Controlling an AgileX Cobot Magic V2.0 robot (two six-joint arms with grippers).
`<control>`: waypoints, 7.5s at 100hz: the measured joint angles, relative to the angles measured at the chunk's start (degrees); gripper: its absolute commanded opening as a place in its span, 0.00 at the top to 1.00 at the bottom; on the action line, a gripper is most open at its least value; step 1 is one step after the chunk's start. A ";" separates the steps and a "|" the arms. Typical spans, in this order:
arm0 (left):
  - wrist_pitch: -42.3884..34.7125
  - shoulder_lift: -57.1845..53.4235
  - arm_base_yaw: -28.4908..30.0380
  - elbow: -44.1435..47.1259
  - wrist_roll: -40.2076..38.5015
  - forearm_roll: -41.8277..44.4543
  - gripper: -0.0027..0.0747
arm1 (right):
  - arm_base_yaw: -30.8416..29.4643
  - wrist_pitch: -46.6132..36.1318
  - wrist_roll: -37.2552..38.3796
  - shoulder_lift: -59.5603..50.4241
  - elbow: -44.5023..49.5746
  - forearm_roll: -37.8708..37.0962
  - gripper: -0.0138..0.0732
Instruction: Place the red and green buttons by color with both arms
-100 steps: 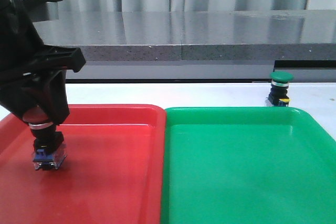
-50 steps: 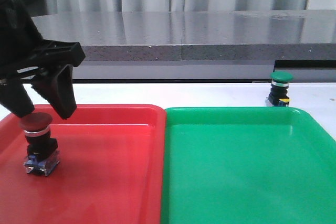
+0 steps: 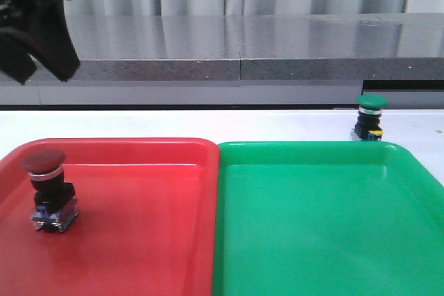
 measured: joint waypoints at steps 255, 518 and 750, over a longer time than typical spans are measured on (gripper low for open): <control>-32.00 -77.30 20.23 58.75 4.51 4.10 0.99 | 0.00 0.11 0.00 0.00 0.00 0.00 0.91; -31.34 -77.30 20.30 58.75 4.51 4.10 0.99 | 9.80 57.33 -0.12 100.38 -86.02 5.26 0.11; -31.34 -77.30 20.30 58.75 4.51 4.10 0.99 | 29.09 63.42 14.01 104.51 -85.74 9.66 0.57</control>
